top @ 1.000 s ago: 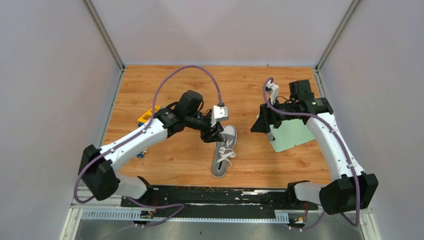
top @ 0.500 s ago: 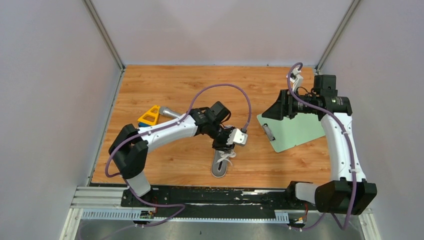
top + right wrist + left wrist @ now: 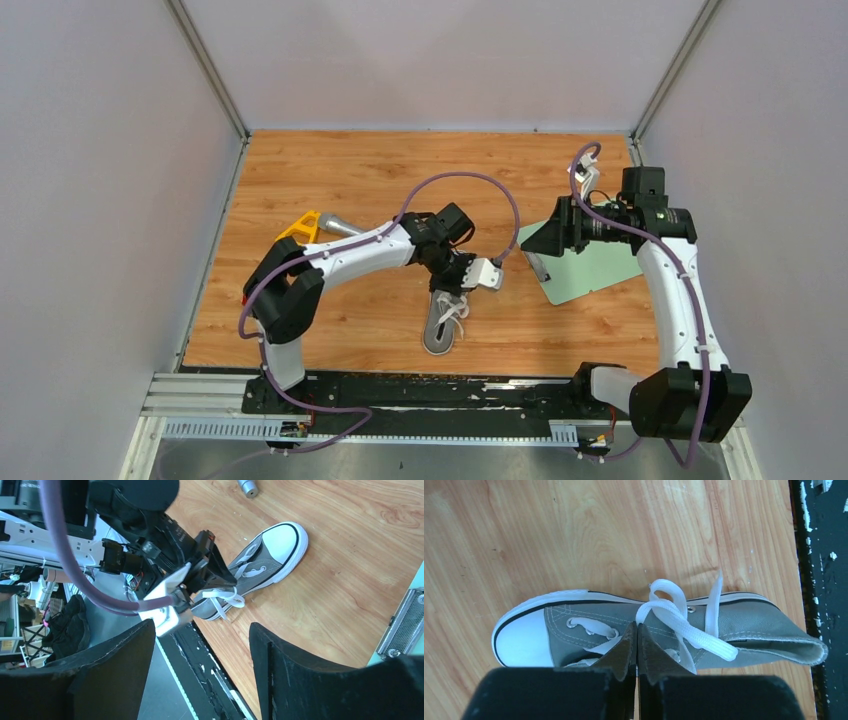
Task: Tie the shoes
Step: Adjust the shoe at the center of the board.
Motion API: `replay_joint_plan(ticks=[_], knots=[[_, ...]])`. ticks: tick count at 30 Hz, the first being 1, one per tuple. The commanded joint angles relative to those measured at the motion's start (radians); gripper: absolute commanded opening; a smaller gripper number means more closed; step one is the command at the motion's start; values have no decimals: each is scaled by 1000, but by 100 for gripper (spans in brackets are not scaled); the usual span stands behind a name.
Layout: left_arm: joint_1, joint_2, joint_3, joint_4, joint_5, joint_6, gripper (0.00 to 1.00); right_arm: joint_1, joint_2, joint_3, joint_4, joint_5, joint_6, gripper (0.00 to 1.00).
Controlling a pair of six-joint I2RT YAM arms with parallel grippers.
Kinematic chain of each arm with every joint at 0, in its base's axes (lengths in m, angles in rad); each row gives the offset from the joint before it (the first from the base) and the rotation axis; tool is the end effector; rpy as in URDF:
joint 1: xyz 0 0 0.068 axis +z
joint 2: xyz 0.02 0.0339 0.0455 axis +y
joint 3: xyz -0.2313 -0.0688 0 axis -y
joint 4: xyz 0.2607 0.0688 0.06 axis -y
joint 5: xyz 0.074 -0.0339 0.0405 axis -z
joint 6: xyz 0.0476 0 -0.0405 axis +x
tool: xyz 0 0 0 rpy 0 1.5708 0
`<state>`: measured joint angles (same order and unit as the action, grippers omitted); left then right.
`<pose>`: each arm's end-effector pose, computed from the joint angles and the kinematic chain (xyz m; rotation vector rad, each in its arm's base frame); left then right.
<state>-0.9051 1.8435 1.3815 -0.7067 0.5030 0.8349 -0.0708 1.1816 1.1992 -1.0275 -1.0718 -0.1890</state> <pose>0.2214 -0.3191 0.1673 2.1348 1.6178 -0.7060 0.2457 0.0245 0.3101 -0.5042 2.1677 1.2099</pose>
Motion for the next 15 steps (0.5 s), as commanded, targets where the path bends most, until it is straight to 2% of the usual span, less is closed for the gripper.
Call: replay_joint_plan(ticks=[1,7,10,15], knots=[[70,-93,25,-81,54,-1,0,2,-33,17,77,30,-44,69],[196,-343,-41,-3,168,-246,0,63,-54,-43,136,114,-144,69],[199,-438,-103,20,152,-281,0,182,-35,-136,193,147,-200,69],[209,-491,-207,-2,109,-350,0,353,14,-249,332,239,-307,69]])
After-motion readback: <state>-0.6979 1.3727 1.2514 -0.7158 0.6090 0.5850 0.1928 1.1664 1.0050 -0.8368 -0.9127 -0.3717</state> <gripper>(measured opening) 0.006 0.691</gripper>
